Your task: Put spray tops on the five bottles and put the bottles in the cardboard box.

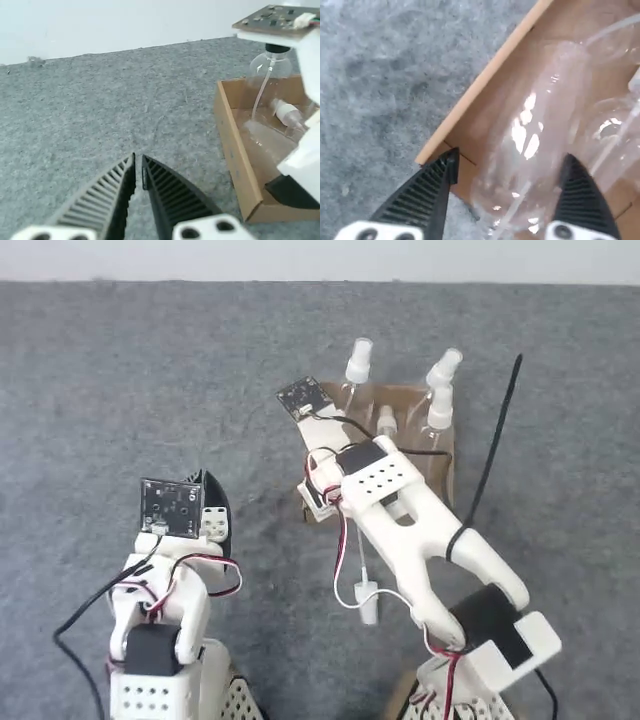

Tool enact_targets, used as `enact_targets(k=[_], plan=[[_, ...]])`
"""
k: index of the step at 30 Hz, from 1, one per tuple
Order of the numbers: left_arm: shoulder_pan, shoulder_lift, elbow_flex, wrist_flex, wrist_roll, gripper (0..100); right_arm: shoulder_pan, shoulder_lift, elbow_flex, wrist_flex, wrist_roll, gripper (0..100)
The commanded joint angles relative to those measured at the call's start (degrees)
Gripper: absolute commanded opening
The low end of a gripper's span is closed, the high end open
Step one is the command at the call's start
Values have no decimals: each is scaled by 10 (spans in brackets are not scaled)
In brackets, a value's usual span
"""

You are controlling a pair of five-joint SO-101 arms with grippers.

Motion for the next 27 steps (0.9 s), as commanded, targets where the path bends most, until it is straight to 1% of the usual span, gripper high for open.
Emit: enact_targets(k=[1,4,8,13,20,24,27], plan=[[-2,-8,-2,-16,-3,12,5,-9,-35,-7,-5,136],[-2,-8,-2,-16,-3,12,6,-9,-35,-5,-6,117],[-2,-8,-2,-16,-3,12,25,-10,-41,0,-6,114],[0,-8,-2,-16,-3,12,42,-18,-91,50,-7,113],[0,-8,-2,-17,-3,12,39,-109,-121,104,-7,113],[1,-8,-2,-17,-3,12,11,-145,-121,145,-7,113],[0,-8,-2,-17,-3,12,-27,-163,-121,152,-7,113]])
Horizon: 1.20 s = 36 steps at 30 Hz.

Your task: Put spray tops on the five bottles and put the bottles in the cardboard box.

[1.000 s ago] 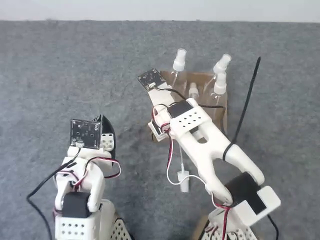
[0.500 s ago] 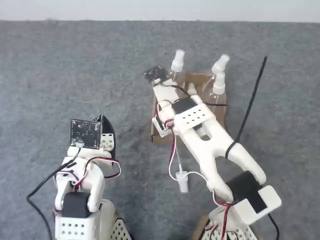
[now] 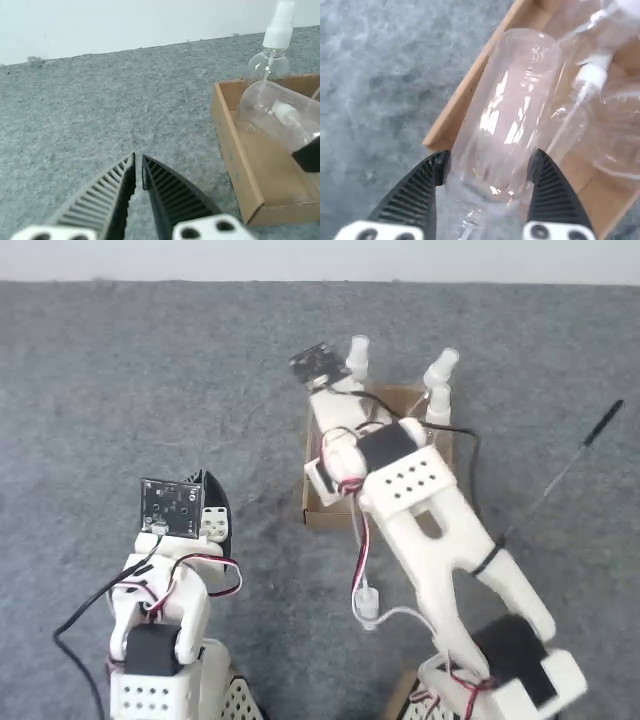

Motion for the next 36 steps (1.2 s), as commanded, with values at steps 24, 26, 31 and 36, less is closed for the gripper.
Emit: enact_targets(k=[24,26,31,36], plan=[[-3,-8,-2,-17,-3,12,-133,114,37,-190,-85,140],[-3,-8,-2,-17,-3,12,-133,117,38,-189,-85,191],[-3,-8,-2,-17,-3,12,-133,117,39,-189,-84,266],[-3,-8,-2,-17,-3,12,-135,109,36,-188,-82,257]])
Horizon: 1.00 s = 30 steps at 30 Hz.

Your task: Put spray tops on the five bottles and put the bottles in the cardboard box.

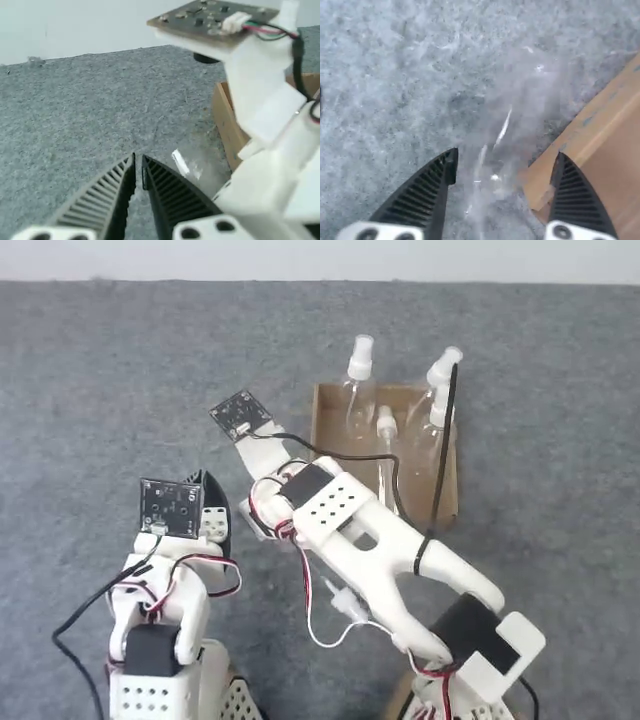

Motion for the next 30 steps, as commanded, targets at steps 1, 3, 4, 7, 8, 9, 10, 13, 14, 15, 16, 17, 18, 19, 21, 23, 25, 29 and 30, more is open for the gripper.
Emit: enact_targets(k=[1,3,4,7,8,9,10,13,14,15,16,17,18,19,21,23,25,29,30], plan=[[-3,-8,-2,-17,-3,12,-6,-20,-4,-7,-4,258],[-3,-8,-2,-17,-3,12,-11,-33,-5,7,-4,257],[-3,-8,-2,-17,-3,12,-12,-42,-7,19,-4,257],[-3,-8,-2,-17,-3,12,-9,-81,-13,51,-4,257],[-3,-8,-2,-17,-3,12,-7,-96,-13,60,-3,257],[-3,-8,-2,-17,-3,12,-4,-113,-13,66,-3,257],[-3,-8,-2,-17,-3,12,1,-129,-13,74,-3,257],[-3,-8,-2,-17,-3,12,18,-174,-11,95,-3,257],[-3,-8,-2,-17,-3,12,27,-186,-10,102,-3,257],[-3,-8,-2,-17,-3,12,36,-196,-10,110,-3,257],[-3,-8,-2,-17,-3,12,44,-207,-10,119,-3,257],[-4,-8,-2,-17,-3,13,55,-218,-9,128,-3,257],[-4,-8,-2,-17,-3,13,65,-227,-9,137,-3,257],[-4,-8,-2,-17,-3,13,75,-236,-9,144,-3,257],[-4,-8,-2,-17,-3,13,95,-253,-9,157,-3,257],[-4,-8,-2,-17,-3,13,113,-265,-9,167,-3,257],[-4,-8,-2,-17,-3,13,127,-269,-8,175,-3,257],[-4,-8,-2,-17,-3,13,160,-269,18,162,-2,258],[-4,-8,-2,-17,-3,13,170,-269,30,151,-2,258]])
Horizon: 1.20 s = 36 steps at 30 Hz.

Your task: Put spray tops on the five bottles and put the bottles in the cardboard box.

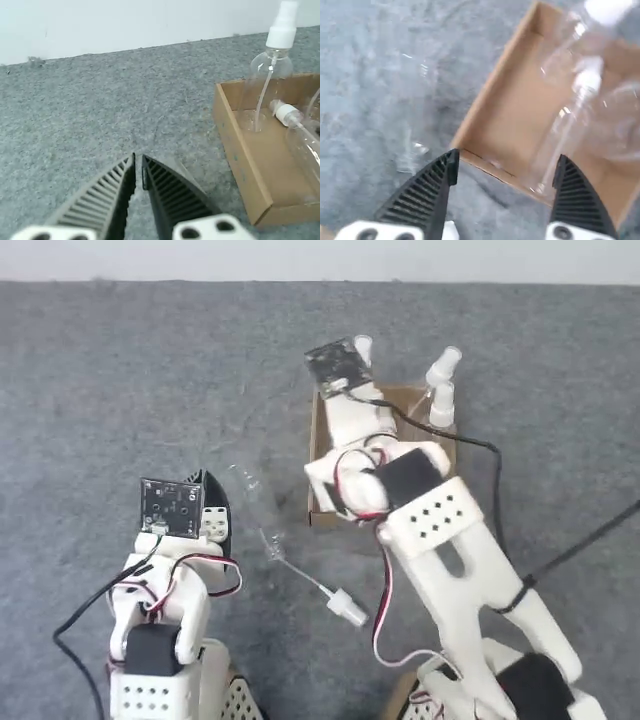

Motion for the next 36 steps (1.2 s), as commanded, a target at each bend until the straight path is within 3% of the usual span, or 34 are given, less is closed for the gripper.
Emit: enact_targets(k=[1,12,15,26,36], plan=[[-4,-8,-2,-17,-3,13,38,-30,21,-29,-2,258],[-2,-8,3,-18,-4,13,84,-27,116,-145,2,257],[-3,-8,4,-25,-4,13,82,5,116,-163,41,257],[-3,-8,4,-25,-4,13,85,151,45,-163,55,257],[-3,-8,4,-25,-4,13,107,187,45,-168,55,257]])
